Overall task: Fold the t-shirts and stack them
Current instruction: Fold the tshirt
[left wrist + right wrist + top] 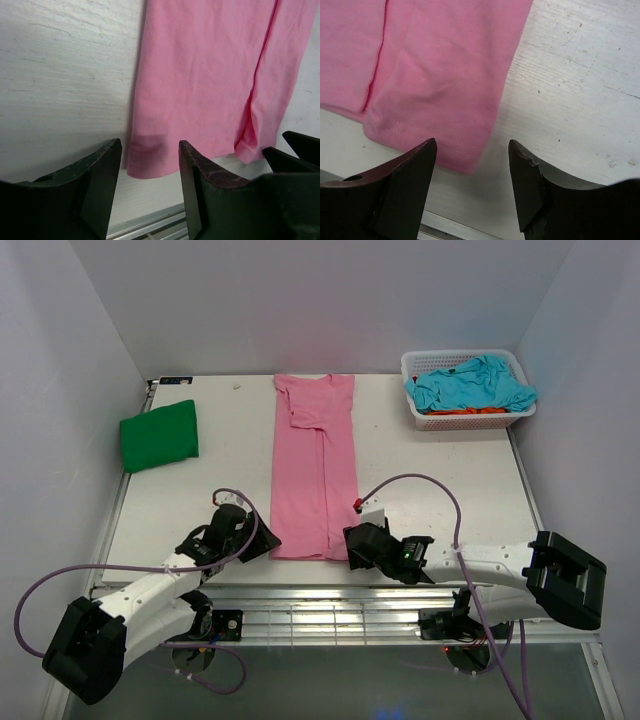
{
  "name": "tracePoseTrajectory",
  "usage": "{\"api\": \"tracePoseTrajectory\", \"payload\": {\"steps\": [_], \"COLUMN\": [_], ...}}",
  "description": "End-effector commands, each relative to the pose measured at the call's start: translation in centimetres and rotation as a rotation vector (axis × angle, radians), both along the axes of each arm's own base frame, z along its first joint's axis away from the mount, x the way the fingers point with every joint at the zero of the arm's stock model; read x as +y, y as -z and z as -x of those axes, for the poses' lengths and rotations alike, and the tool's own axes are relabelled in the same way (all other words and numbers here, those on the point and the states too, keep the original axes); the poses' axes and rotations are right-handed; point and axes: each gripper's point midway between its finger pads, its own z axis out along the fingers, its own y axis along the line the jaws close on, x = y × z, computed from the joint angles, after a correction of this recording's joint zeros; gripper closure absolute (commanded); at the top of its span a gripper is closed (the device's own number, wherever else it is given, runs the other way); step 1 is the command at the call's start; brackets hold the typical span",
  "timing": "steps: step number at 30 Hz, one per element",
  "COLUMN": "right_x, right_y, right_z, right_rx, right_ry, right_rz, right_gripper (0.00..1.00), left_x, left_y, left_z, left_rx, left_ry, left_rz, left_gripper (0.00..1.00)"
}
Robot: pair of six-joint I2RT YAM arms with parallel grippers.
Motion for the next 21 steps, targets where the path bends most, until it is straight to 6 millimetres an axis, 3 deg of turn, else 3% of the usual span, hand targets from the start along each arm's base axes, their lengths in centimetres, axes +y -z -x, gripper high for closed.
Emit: {"api": "tracePoseTrajectory", "payload": {"steps": [1, 13, 20, 21], "right_x": [1.8, 2.0, 1.3, 1.2], "right_y": [-0.2, 1.2, 1.1, 1.1], "right_z": [-0.2, 0.5, 0.5, 0.5], "right_rx": [0.007, 0.051, 0.050, 0.051], "right_ry": [0.002, -0.013, 0.007, 0.009], "right_rz": [-0.093, -0.095, -0.075, -0.071], "right_gripper": [0.35, 0.43, 0.55, 0.58], "left_x": [-0.7, -0.2, 0.0, -0.1], "left_y": [-0.4, 1.8, 2.9, 3.0], "left_z": [0.3, 1.7, 2.1, 2.2], "left_rx": [-0.004, 0.066, 0.112, 0.116], "left_ry": [0.012, -0.004, -0.009, -0.004], "left_rz": [0.048, 0.023, -0.005, -0.010], "left_gripper": [0.41, 0.45, 0.66, 0.72]}}
